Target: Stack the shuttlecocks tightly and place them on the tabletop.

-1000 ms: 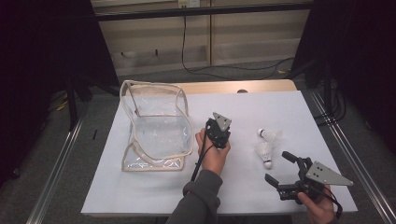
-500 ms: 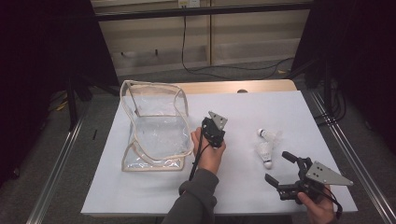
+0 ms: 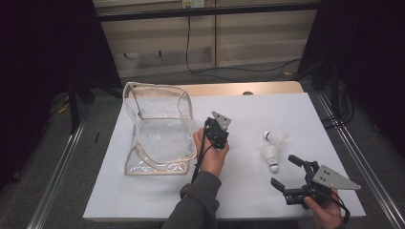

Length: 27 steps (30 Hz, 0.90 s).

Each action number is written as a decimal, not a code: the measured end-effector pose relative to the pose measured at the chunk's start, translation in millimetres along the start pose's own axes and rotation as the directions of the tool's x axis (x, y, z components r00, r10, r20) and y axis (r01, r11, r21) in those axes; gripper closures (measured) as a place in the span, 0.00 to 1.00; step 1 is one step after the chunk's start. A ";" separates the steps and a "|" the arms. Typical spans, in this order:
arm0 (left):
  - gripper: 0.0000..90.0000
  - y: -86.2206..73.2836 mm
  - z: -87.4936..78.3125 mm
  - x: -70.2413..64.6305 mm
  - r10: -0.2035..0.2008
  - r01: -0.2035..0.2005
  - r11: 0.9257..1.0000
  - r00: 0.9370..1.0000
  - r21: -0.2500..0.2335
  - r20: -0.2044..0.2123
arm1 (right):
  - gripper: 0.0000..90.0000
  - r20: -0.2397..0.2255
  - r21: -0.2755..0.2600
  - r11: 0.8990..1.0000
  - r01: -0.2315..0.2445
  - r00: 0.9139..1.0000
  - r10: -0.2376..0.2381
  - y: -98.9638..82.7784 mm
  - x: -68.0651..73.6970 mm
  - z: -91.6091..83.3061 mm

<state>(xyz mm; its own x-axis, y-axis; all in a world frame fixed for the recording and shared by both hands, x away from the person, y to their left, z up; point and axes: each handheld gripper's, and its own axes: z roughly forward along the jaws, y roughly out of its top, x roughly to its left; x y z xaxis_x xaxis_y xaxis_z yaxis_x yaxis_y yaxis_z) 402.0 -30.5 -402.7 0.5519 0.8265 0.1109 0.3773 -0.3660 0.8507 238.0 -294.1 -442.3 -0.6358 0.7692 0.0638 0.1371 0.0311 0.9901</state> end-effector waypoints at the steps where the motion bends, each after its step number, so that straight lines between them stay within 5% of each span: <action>1: 1.00 -0.2 0.2 0.0 -0.003 0.003 1.000 1.000 0.004 -0.001 | 0.01 0.000 -0.001 1.000 0.000 1.000 0.000 0.0 0.0 -0.1; 14: 1.00 -1.0 1.9 3.7 -0.006 0.006 1.000 1.000 0.024 0.011 | 0.01 0.000 -0.001 1.000 0.000 1.000 0.000 0.3 0.0 -1.0; 27: 1.00 -1.8 1.3 6.0 0.020 -0.019 0.997 0.999 0.069 -0.027 | 0.01 0.000 0.000 1.000 0.000 1.000 0.000 0.0 0.1 -0.9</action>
<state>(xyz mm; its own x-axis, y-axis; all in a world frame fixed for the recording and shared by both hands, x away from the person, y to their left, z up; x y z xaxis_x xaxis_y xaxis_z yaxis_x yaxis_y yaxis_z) 405.5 -25.5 -404.2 0.5391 0.8302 0.1421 0.4174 -0.4099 0.8110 237.3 -294.7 -442.2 -0.6358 0.7692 0.0638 0.1368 0.0309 0.9901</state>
